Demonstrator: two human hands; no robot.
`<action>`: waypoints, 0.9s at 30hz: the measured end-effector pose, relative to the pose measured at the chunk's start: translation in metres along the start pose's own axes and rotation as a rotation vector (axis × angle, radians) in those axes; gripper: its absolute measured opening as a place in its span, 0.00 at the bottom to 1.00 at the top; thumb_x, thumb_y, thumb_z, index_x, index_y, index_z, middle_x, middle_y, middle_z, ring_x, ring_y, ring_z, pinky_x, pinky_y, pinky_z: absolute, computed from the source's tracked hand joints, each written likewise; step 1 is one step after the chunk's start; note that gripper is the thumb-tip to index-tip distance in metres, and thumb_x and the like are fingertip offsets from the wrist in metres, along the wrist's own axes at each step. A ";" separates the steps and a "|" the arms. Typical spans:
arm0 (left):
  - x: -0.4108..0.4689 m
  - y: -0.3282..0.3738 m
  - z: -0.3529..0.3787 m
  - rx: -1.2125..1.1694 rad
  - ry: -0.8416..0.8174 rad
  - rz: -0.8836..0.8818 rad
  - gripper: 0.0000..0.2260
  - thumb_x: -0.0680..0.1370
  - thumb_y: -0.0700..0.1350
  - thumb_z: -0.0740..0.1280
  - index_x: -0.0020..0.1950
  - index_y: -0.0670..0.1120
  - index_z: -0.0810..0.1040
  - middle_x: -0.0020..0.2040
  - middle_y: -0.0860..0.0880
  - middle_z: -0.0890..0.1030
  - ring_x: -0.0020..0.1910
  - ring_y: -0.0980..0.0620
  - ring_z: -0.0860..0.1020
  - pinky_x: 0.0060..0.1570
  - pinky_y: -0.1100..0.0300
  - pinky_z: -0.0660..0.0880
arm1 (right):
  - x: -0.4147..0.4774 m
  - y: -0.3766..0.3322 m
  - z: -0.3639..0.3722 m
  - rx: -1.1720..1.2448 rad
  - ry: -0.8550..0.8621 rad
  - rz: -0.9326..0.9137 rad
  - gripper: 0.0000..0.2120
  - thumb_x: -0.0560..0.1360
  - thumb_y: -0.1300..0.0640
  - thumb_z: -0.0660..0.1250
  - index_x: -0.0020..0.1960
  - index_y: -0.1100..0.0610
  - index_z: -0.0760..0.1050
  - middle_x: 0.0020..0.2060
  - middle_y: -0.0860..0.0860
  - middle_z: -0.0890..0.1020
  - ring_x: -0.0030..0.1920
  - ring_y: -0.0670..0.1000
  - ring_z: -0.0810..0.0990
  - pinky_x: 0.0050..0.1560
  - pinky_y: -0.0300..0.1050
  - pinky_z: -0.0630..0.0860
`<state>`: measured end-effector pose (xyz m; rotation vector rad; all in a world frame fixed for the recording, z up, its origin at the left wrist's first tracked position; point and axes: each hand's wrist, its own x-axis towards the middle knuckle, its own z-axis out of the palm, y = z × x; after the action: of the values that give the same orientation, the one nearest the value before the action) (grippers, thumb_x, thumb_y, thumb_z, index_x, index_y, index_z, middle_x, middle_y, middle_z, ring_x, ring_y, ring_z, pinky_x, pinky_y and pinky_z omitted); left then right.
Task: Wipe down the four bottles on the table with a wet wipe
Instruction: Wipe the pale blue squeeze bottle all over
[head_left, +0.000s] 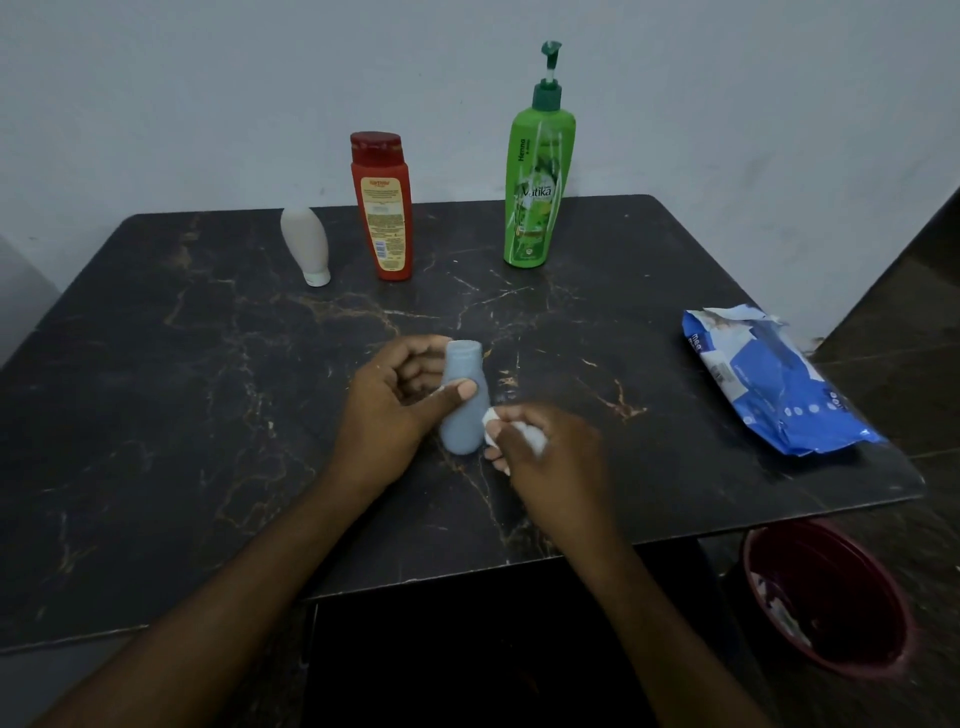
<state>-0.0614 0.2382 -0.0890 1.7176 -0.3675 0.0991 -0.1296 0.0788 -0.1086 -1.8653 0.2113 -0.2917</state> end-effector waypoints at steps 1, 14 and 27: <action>0.000 0.001 0.002 0.013 -0.003 -0.007 0.18 0.73 0.38 0.77 0.62 0.43 0.80 0.54 0.51 0.85 0.52 0.57 0.84 0.52 0.63 0.80 | -0.003 -0.002 0.005 0.013 -0.019 -0.023 0.06 0.77 0.53 0.71 0.51 0.53 0.83 0.35 0.47 0.85 0.37 0.42 0.84 0.42 0.44 0.83; 0.017 -0.012 -0.002 0.686 -0.336 0.218 0.19 0.78 0.56 0.71 0.67 0.50 0.81 0.62 0.54 0.83 0.58 0.63 0.77 0.59 0.70 0.68 | 0.013 0.009 -0.031 -0.141 0.146 -0.193 0.08 0.75 0.55 0.72 0.54 0.47 0.81 0.44 0.34 0.81 0.49 0.36 0.81 0.52 0.32 0.77; 0.019 -0.027 -0.003 0.668 -0.422 0.301 0.09 0.78 0.56 0.72 0.54 0.54 0.76 0.47 0.55 0.75 0.44 0.60 0.74 0.44 0.62 0.70 | 0.038 -0.008 -0.015 -0.664 -0.006 -0.472 0.07 0.79 0.60 0.66 0.45 0.61 0.80 0.40 0.52 0.75 0.36 0.50 0.74 0.37 0.42 0.69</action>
<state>-0.0353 0.2411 -0.1093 2.3327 -0.9917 0.0824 -0.0977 0.0561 -0.0930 -2.5682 -0.1684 -0.5908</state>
